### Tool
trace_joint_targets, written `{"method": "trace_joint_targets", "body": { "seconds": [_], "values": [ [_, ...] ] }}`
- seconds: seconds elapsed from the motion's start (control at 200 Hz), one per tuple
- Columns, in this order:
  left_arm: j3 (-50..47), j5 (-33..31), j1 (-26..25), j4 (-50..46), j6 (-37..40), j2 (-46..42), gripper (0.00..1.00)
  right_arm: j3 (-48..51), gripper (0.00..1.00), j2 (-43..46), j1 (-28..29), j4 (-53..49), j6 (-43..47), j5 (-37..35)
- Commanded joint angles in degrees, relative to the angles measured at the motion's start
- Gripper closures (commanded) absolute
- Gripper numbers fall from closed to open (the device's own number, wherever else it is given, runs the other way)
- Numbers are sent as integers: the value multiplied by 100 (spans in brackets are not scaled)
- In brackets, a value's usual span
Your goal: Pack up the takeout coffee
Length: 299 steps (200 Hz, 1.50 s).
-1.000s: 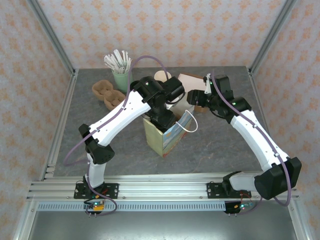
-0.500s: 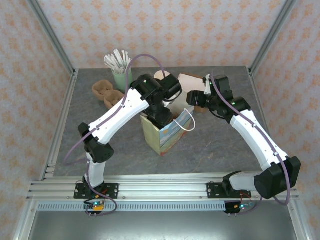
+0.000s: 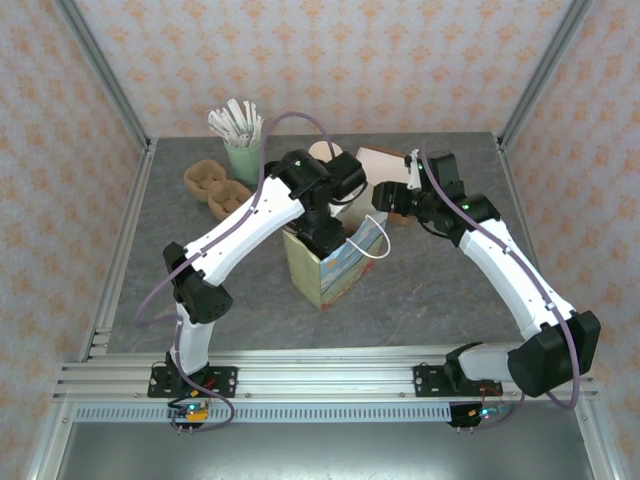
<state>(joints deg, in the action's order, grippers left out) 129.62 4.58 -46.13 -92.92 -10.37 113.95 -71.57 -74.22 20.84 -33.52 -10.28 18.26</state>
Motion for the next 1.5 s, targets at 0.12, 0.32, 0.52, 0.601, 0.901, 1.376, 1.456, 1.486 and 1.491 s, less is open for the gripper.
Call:
{"method": "trace_joint_targets", "body": {
  "seconds": [0.12,0.32,0.52,0.601,0.901,1.376,1.456,1.486,1.491],
  "values": [
    [-77,85,-42,-841,106,120,70,90,26,-67,-27,12,27,36],
    [-37,27,-24,-843,92,168,70,91,26,-66,-28,25,22,58],
    [-7,76,30,-828,110,262,70,115,26,-5,-28,11,34,-15],
    [58,40,34,-835,107,323,70,109,26,10,-28,13,18,-41],
    [142,79,77,-799,188,410,70,135,26,20,-36,9,18,-56],
    [222,191,167,-762,264,461,71,126,26,6,-37,13,24,-44],
    [178,255,163,-757,286,492,71,126,26,4,-38,25,19,-33],
    [154,279,166,-748,293,501,71,134,26,8,-41,14,22,-40],
    [148,275,166,-746,291,503,71,134,26,6,-39,13,20,-41]
  ]
}}
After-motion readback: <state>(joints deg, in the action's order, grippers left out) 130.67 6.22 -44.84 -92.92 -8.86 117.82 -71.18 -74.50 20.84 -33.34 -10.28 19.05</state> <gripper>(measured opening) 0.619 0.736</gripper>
